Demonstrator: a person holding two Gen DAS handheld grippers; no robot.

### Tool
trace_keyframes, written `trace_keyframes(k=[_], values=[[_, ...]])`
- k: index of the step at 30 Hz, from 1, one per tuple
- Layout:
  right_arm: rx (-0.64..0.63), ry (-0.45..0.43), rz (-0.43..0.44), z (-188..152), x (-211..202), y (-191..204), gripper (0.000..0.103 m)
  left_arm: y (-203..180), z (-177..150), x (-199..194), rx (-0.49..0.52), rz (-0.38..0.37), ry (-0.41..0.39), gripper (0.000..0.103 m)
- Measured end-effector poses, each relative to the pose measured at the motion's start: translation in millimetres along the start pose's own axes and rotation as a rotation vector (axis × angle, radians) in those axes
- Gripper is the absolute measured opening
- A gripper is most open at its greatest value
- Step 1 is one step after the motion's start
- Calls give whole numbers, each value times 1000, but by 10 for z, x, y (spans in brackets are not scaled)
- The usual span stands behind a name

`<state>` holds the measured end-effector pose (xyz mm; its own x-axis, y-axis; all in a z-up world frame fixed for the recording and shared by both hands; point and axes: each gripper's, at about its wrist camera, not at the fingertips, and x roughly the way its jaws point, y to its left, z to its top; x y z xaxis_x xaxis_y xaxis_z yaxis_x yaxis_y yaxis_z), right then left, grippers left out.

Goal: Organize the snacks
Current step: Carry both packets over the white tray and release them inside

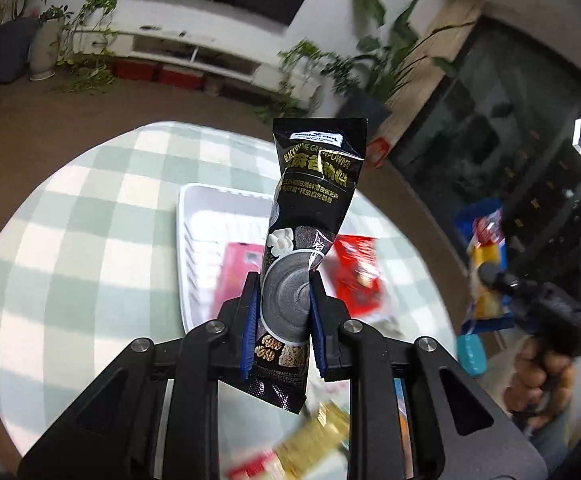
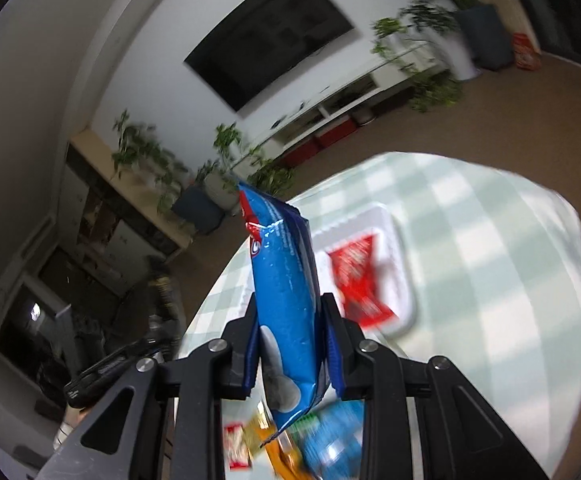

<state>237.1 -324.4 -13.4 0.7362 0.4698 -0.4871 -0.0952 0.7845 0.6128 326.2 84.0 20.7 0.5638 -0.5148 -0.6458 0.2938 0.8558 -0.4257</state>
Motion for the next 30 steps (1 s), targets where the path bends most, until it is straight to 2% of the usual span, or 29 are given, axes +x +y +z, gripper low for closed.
trace_keyframes(k=[5,9,12,19,30], values=[[-84,129,-3,196,844,349,30,72,246,591,-9,81,84,21],[-91,222,-53,152,1423,304,30,153,199,918,-15,153,158,21],[-86,268,-88,89,1652,181,30,190,100,1085,-3,178,185,21],[-92,326,-145,-49,1829,-34,30,37,-29,1251,55,210,214,22],[-107,346,-171,-123,1937,-103,30,-155,-71,1442,149,287,231,24]])
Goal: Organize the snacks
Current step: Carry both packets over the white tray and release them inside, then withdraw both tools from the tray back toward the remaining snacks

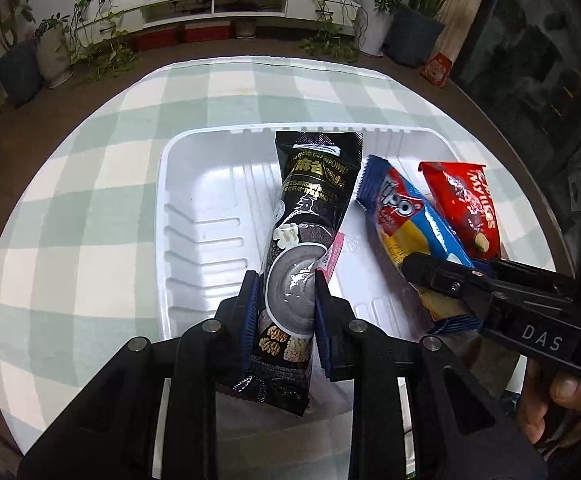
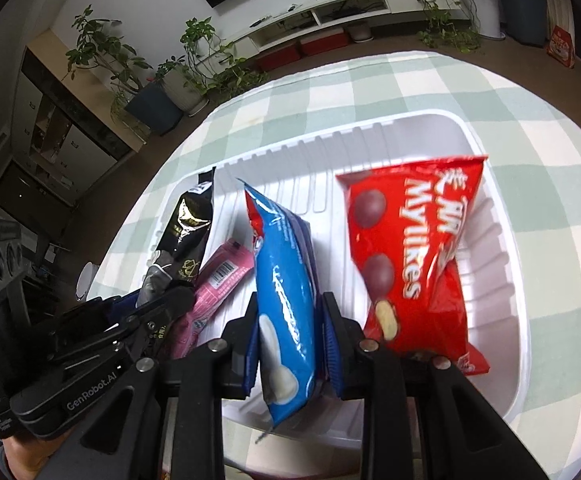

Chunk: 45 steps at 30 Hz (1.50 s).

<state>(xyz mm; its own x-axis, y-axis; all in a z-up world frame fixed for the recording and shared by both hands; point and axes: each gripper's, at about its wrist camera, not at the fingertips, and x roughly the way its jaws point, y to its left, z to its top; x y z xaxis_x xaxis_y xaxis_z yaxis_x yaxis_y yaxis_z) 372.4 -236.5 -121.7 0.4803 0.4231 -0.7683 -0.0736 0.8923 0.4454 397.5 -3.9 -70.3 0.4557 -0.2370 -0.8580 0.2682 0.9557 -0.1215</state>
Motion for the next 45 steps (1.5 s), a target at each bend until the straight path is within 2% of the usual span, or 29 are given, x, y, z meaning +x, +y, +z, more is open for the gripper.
trace_keyframes(k=[3,6,7,13,16,18,19,21,24,26,30,33,35,37,39,41,43,45], values=[[-5,-1,3,-18,9,11,32,-29,-12,1,22,12,1,31],[-20,-7,0,-32,6,28,36,-51,-33,17,35,20,7,54],[-24,-12,0,-39,-4,32,37,-52,-38,23,35,22,7,58],[-47,-66,16,-27,-175,85,48,-35,-27,-101,32,18,-27,60],[-57,-130,59,-14,-412,133,59,-18,-48,-275,33,12,-57,73],[-57,-175,96,-27,-601,147,74,2,-104,-456,34,8,-89,82],[-54,-208,122,-45,-739,145,78,13,-138,-538,31,7,-106,86],[-40,-275,166,-102,-1008,121,93,47,-242,-730,14,-6,-141,89],[-9,-385,232,-296,-1434,54,101,90,-469,-991,-8,-32,-183,92],[2,-423,240,-431,-1607,23,102,109,-673,-1134,-17,-53,-201,98],[7,-456,230,-794,-1821,-36,102,142,-1110,-1319,-66,-88,-212,98],[19,-454,210,-1144,-1886,-80,102,188,-1519,-1395,-148,-136,-215,98],[23,-446,189,-1355,-1893,-124,102,222,-1795,-1396,-216,-171,-190,98],[12,-430,144,-1555,-1885,-123,101,246,-2036,-1408,-255,-192,-190,98],[-11,-409,121,-1637,-1876,-101,91,233,-2201,-1417,-263,-191,-194,98],[-42,-392,109,-1709,-1866,-40,85,224,-2320,-1442,-278,-197,-194,98],[-75,-371,95,-1794,-1821,27,84,204,-2368,-1501,-273,-207,-219,98],[-110,-344,79,-1871,-1753,92,78,169,-2368,-1543,-259,-199,-235,98]])
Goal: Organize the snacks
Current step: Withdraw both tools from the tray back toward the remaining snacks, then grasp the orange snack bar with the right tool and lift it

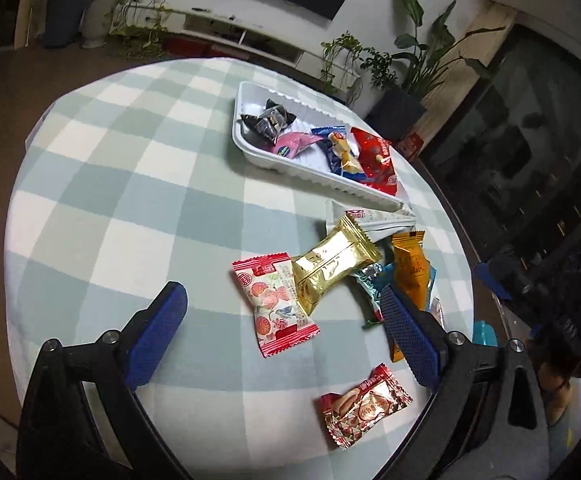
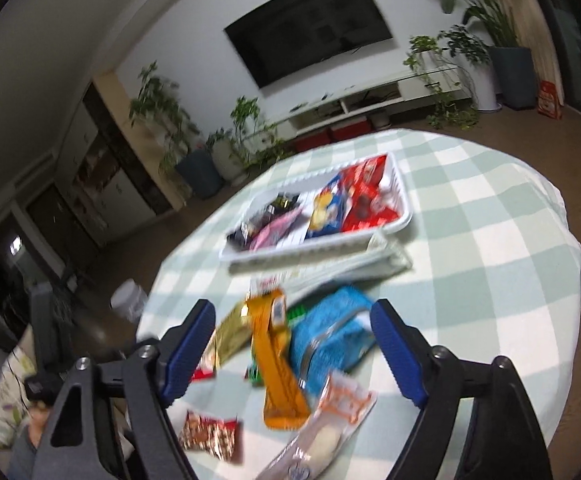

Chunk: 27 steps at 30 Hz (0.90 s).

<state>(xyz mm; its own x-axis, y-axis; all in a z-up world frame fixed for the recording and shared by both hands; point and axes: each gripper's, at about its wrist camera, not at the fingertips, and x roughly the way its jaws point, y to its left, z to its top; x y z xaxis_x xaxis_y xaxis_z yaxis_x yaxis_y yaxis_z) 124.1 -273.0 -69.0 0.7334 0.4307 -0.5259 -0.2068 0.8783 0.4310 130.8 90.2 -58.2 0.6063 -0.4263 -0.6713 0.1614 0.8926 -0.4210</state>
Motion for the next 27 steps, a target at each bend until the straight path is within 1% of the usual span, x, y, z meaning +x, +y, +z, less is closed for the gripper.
trace_keyframes(k=[3,7,9,12,15,19,23,27], values=[[-62,41,-21,-97,95,113,70,-110,-6,-19,53,15,-14,98],[-130,88,-45,-196,213,233,63,-217,-17,-59,111,15,-34,98],[-153,106,-56,-229,266,286,57,-229,-12,-59,116,9,-34,97],[-185,139,-81,-265,373,334,53,-226,-6,-64,115,4,-36,97],[-220,158,-104,-301,455,390,52,-222,-1,-64,111,-2,-36,97],[-241,175,-113,-332,523,436,50,-218,-3,-56,112,-3,-34,97],[-273,198,-133,-364,612,475,46,-213,-8,-43,113,-4,-31,97],[-293,221,-142,-397,685,489,34,-220,-13,-31,119,-3,-29,97]])
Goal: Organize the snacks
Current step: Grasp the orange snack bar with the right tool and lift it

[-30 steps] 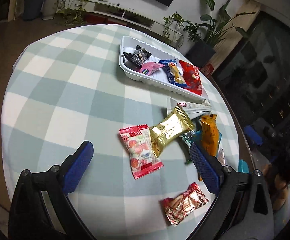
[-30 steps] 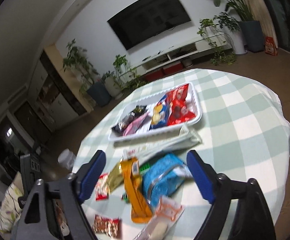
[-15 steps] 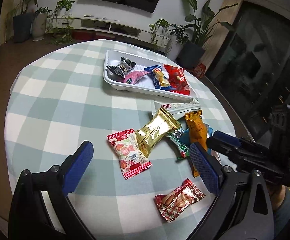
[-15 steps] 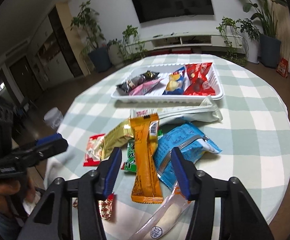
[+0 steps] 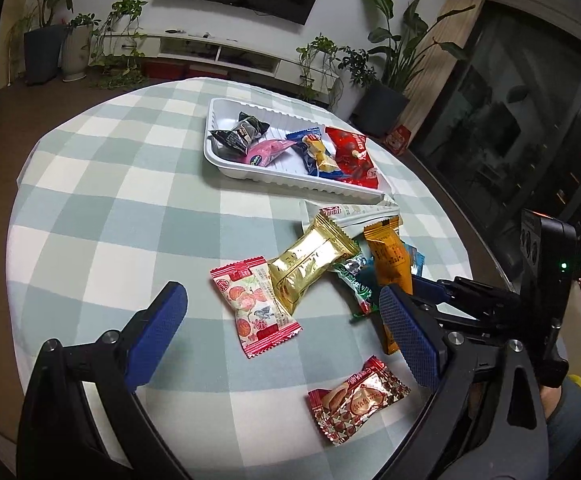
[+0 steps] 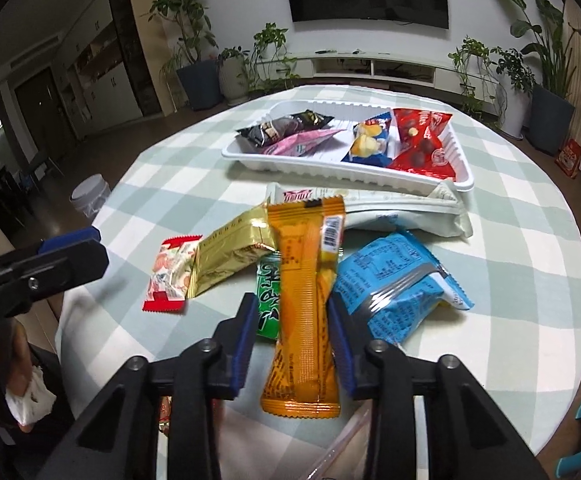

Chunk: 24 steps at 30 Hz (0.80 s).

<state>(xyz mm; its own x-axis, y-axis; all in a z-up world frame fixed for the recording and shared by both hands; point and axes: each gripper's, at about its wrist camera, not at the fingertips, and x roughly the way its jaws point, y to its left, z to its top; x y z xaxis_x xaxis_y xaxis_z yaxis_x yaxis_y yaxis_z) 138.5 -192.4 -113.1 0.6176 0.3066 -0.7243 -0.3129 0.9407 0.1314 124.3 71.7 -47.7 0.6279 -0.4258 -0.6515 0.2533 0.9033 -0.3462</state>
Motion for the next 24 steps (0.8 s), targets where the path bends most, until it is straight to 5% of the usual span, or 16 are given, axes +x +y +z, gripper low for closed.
trace_keyframes(k=[6,18,24], values=[[6,3,5,-10,2,-14,22,-24,-14,27,15,6,10,97],[181,-71,133,10,-220,-298,19,-162,-59,51,109,14,17,97],[217,-111,170,29,-319,-369,20,-522,-152,72,329,-32,55,97]])
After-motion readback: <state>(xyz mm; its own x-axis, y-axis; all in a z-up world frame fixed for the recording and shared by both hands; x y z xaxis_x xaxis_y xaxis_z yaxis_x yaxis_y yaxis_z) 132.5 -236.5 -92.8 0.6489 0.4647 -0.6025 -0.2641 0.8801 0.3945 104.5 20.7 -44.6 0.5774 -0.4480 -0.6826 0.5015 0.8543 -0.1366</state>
